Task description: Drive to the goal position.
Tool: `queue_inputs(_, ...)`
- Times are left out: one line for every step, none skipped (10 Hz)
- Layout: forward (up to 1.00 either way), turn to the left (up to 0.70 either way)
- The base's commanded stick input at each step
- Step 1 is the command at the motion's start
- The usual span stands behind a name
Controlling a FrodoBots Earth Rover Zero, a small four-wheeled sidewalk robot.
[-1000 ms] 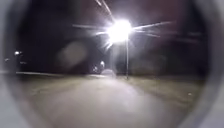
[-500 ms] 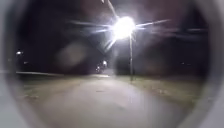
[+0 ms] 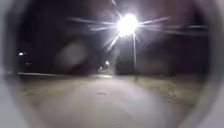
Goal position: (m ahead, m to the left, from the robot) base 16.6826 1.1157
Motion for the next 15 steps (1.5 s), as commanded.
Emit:
queue_inputs(0.85,0.07)
queue_inputs(0.85,0.08)
queue_inputs(0.85,0.07)
queue_inputs(0.85,0.06)
queue_inputs(0.85,0.05)
queue_inputs(0.85,0.04)
queue_inputs(0.85,0.04)
queue_inputs(0.85,0.04)
queue_inputs(0.85,0.04)
queue_inputs(0.85,0.04)
queue_inputs(0.85,0.04)
queue_inputs(0.85,0.04)
queue_inputs(0.85,0.04)
queue_inputs(0.85,0.04)
queue_inputs(0.85,0.04)
